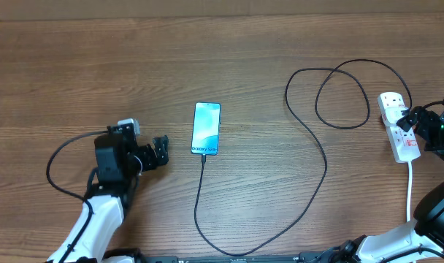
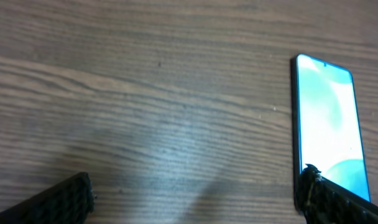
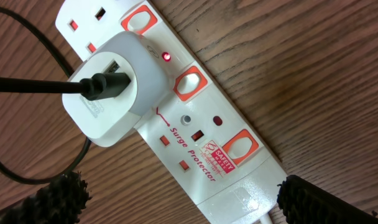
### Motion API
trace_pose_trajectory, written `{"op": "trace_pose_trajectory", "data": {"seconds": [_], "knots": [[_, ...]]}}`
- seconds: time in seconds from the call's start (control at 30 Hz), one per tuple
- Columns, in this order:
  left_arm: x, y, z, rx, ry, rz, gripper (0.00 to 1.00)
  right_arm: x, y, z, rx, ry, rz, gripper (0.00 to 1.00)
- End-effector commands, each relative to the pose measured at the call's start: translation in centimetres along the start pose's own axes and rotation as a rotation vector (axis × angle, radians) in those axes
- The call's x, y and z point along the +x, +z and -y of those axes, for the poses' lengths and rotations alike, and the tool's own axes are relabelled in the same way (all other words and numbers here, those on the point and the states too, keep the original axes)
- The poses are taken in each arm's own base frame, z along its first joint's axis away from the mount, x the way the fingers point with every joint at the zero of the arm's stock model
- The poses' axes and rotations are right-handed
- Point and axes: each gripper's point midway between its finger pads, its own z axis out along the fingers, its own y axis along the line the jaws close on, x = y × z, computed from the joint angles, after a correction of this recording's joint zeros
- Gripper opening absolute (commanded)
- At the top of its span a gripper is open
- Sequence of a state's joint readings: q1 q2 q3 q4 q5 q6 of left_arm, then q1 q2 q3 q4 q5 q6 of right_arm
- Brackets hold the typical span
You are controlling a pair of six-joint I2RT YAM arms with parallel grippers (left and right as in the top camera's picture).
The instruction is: Plug charger to phone and switch on socket
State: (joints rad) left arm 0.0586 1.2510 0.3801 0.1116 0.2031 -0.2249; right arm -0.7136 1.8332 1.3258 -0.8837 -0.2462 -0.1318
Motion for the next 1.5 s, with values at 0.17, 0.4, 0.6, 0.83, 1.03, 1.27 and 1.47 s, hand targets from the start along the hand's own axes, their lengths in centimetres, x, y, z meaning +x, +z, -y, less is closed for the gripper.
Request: {"op": "trace_pose_trajectory", "data": {"seconds": [0.17,0.4,0.6,0.83,1.03,1.27,1.47], "knots": [[2.3,-0.8,0.5,0.053,0.040,0.056,1.00,-0.9,-0.9,-0.2,0.004,-0.017,0.035,1.00],[3.4,-1.4,0.4,0.064,0.051,0.104,1.00,-0.9,-0.9,-0.2,0.004,-0.017,0.035,1.00],[4.3,-2.0,0.2,0.069,0.059,0.142,1.00,-0.9,-0.9,-0.2,0.004,-0.017,0.035,1.00],[5.0,-2.6,0.1,0.069,0.063,0.162,1.00,-0.9,-0.9,-0.2,0.004,-0.018,0.035,1.00],[5.3,-3.0,0.1,0.066,0.063,0.161,1.00,-0.9,-0.9,-0.2,0.004,-0.017,0.035,1.00],[5.9,-3.5,-0.2,0.050,0.055,0.143,1.00,-0.9,-0.9,-0.2,0.004,-0.017,0.035,1.00],[6.3,-4.2,-0.6,0.022,0.051,0.137,1.00,-0.9,-0.9,-0.2,0.004,-0.017,0.035,1.00]]}}
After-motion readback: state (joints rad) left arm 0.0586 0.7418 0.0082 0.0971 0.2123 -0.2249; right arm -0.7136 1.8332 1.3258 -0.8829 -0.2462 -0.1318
